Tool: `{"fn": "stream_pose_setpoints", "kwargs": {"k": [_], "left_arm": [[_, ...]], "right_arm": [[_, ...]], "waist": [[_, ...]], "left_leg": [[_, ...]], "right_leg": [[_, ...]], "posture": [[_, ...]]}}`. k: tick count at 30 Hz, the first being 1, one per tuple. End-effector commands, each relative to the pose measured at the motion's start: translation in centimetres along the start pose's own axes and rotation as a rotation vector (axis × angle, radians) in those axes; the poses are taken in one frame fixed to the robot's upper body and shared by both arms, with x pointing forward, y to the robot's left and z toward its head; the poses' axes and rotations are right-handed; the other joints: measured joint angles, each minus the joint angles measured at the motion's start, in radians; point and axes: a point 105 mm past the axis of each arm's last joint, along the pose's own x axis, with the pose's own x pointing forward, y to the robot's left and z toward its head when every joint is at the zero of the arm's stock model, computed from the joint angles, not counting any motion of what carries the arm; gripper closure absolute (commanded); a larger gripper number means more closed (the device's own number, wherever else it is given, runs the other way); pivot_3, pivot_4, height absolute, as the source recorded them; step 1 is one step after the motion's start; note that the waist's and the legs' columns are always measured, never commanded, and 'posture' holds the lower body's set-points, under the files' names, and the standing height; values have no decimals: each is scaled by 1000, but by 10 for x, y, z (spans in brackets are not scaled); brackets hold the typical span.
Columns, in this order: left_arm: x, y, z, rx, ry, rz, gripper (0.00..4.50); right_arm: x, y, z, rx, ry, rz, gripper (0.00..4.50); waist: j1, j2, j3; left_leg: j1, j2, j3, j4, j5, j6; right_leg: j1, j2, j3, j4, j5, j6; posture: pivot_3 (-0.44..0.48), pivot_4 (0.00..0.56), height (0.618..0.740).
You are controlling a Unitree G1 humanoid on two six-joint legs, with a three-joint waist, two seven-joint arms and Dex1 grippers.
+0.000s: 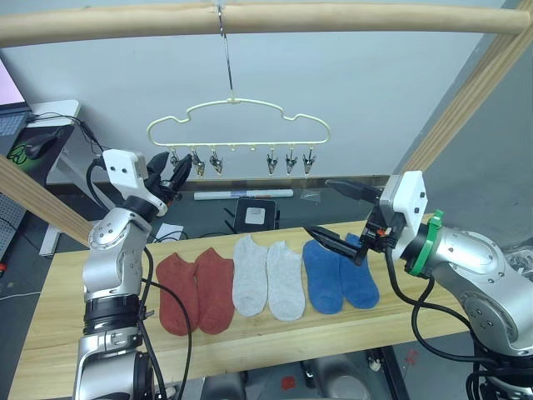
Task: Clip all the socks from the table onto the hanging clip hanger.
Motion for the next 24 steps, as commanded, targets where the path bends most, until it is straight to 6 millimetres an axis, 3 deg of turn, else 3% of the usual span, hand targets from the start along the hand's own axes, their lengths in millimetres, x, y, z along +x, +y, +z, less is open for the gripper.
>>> {"fn": "stream_pose_setpoints", "kwargs": {"k": [1,4,11,15,17,24], "left_arm": [[2,2,24,35,-68,-4,1809],[3,2,24,40,-67,-8,1984],[3,0,24,42,-65,-19,3644],[2,-1,23,48,-59,-25,4280],[2,-2,23,55,-55,-30,4378],[-6,-6,27,102,-37,-48,4379]], "right_arm": [[1,3,10,-24,-42,16,0],[1,3,9,-25,-42,16,0],[1,3,9,-25,-43,14,0],[1,3,8,-24,-39,6,0],[1,2,5,-23,-28,-8,0],[-16,-19,-47,63,169,-221,0]], "waist": [[0,0,0],[0,0,0],[0,0,0],[0,0,0],[0,0,1],[2,0,19]], "left_leg": [[0,0,0,0,0,0],[0,0,0,0,0,0],[0,0,0,0,0,0],[0,0,0,0,0,0],[0,0,0,0,0,0],[0,1,0,0,0,0]], "right_leg": [[0,0,0,0,0,0],[0,0,0,0,0,0],[0,0,0,0,0,0],[0,0,0,0,0,0],[0,0,0,0,0,0],[0,-2,0,0,-1,1]], "posture": [[-210,239,740],[-209,237,740],[-210,239,740],[-209,240,740],[-205,247,740],[-174,291,740]]}}
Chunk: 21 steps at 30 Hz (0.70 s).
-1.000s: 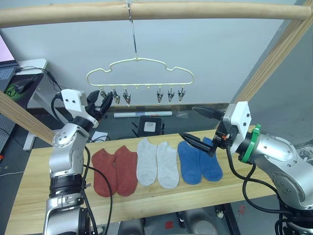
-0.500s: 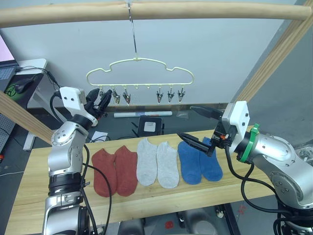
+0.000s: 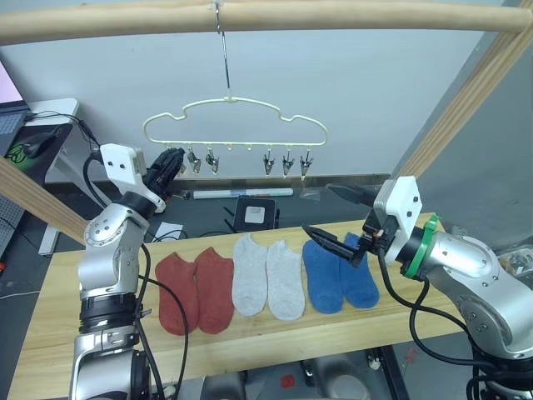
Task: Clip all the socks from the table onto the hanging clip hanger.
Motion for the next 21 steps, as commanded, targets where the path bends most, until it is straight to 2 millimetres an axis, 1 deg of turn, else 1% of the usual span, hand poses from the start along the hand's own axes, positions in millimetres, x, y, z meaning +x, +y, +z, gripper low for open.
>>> {"fn": "stream_pose_setpoints", "kwargs": {"k": [1,4,9,10,14,19,21], "left_arm": [[-5,-3,15,55,-25,-15,4379],[-11,-6,18,78,-20,-21,4379],[-17,-9,22,96,-9,-26,4379],[-18,-10,23,97,-8,-26,4379],[-21,-12,24,101,2,-30,4379],[-24,-13,23,104,17,-34,4379],[-25,-14,23,105,21,-34,4379]], "right_arm": [[-6,-12,-17,26,56,-108,0],[-14,-28,-52,84,161,-262,0],[-21,-42,-90,117,259,-417,0],[-21,-44,-94,121,266,-434,0],[-16,-58,-121,179,302,-557,0],[-8,-69,-139,217,318,-650,0],[-6,-73,-145,228,322,-677,0]], "waist": [[1,1,9],[3,1,24],[8,3,49],[9,3,53],[11,6,71],[20,11,81],[26,11,81]], "left_leg": [[0,0,0,0,0,0],[0,0,0,0,0,0],[0,0,0,0,0,-1],[0,0,0,0,0,-1],[0,0,0,0,0,-1],[-1,0,1,-1,0,-2],[-3,0,3,-1,-1,-3]], "right_leg": [[0,-1,1,0,0,0],[0,-2,2,0,0,2],[-2,-2,4,1,0,2],[-2,-2,4,1,0,2],[-3,-2,4,1,0,3],[-6,-1,5,2,-1,3],[-10,-1,5,4,-1,3]], "posture": [[-167,302,740],[-151,320,740],[-128,351,740],[-127,354,740],[-111,371,740],[-96,382,740],[-89,383,740]]}}
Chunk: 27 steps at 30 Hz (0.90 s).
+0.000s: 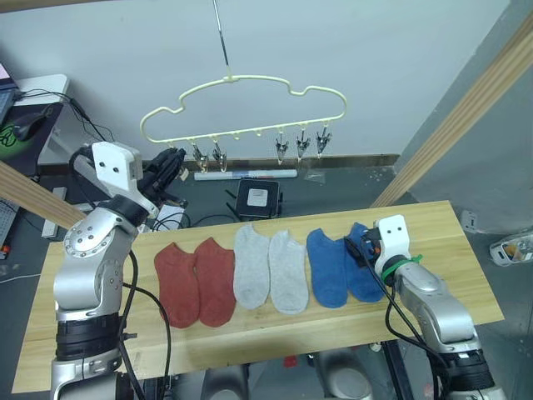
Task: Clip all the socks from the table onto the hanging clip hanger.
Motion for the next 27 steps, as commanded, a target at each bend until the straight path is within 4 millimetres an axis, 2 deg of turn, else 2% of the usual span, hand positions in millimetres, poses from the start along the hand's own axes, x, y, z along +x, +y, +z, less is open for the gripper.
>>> {"fn": "stream_pose_setpoints", "kwargs": {"k": [1,6,8,10,18,19,20,22,27], "left_arm": [[-7,5,-1,10,20,26,4379],[-7,4,-3,8,27,26,4379],[-7,4,-3,7,29,28,4379],[-8,4,-4,7,31,29,4379],[-6,5,-6,3,29,36,4379],[-6,5,-6,1,29,35,4379],[-6,5,-6,-3,28,33,4379],[-6,4,-5,-21,27,20,4379],[-7,-3,-2,-96,31,-45,4379]], "right_arm": [[7,-11,2,8,-27,-71,0],[17,-17,-7,47,23,-126,0],[18,-15,-6,38,34,-126,396],[18,-11,-5,46,40,-124,956],[17,2,0,63,27,-108,3848],[17,4,4,55,13,-96,4286],[17,8,10,42,-10,-78,4500],[15,23,31,1,-82,0,4500],[-1,95,95,-178,-309,334,4500]], "waist": [[4,0,0],[9,1,1],[9,1,1],[9,1,1],[9,1,1],[9,1,1],[8,1,1],[7,1,1],[0,1,1]], "left_leg": [[-1,0,0,0,0,0],[-4,0,2,0,0,-2],[-4,0,2,0,0,-2],[-4,0,2,0,-1,-2],[-4,0,2,0,-1,-4],[-4,0,2,0,-2,-4],[-4,0,2,0,-2,-4],[-4,0,2,0,-2,-4],[-4,0,2,0,-2,-5]], "right_leg": [[-2,0,0,1,0,0],[-6,0,1,2,0,0],[-6,0,1,2,0,0],[-6,0,2,2,0,0],[-7,0,1,2,0,0],[-7,0,2,2,0,0],[-7,0,2,2,0,0],[-7,0,2,2,0,0],[-8,1,1,2,0,0]], "posture": [[-87,383,740],[-85,382,740],[-88,379,740],[-88,379,740],[-92,365,740],[-92,364,740],[-91,362,740],[-93,358,740],[-99,339,740]]}}
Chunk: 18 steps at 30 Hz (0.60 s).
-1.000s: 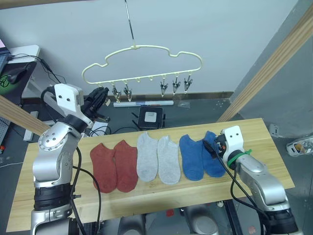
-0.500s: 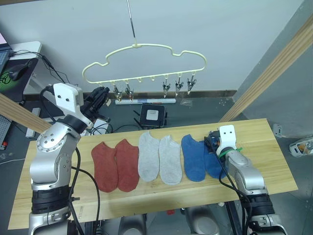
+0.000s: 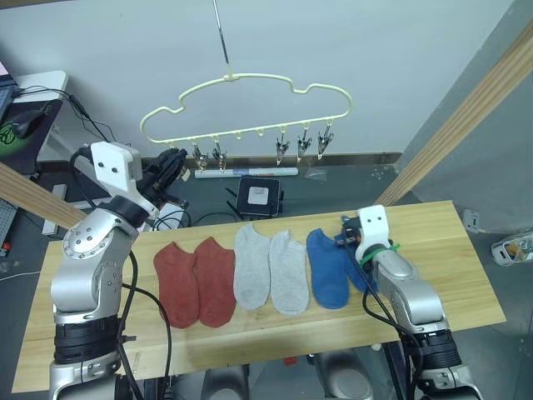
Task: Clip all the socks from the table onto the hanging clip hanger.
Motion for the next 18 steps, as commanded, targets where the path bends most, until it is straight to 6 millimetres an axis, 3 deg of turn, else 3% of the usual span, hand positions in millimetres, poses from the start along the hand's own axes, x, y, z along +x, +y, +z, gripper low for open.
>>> {"fn": "stream_pose_setpoints", "kwargs": {"k": [1,4,9,18], "left_arm": [[-6,1,0,-55,23,-21,4379],[-7,-4,5,-123,22,-53,4379],[-8,-4,15,-197,20,-69,4379],[-8,-5,23,-304,20,-77,4379]], "right_arm": [[-5,54,62,-137,-221,244,4500],[-9,96,91,-257,-329,422,4500],[-9,137,112,-348,-405,580,4500],[6,174,120,-376,-419,655,4500]], "waist": [[-2,0,0],[0,0,0],[5,-2,-1],[7,-5,-3]], "left_leg": [[0,0,0,0,0,0],[-1,0,-3,0,0,-1],[-2,0,-3,0,0,-5],[-4,1,-4,1,0,-6]], "right_leg": [[0,0,0,0,0,0],[0,1,-2,0,0,0],[0,0,-3,-1,3,-5],[-2,-2,-4,0,3,-5]], "posture": [[-99,336,740],[-96,323,740],[-87,307,740],[-85,291,740]]}}
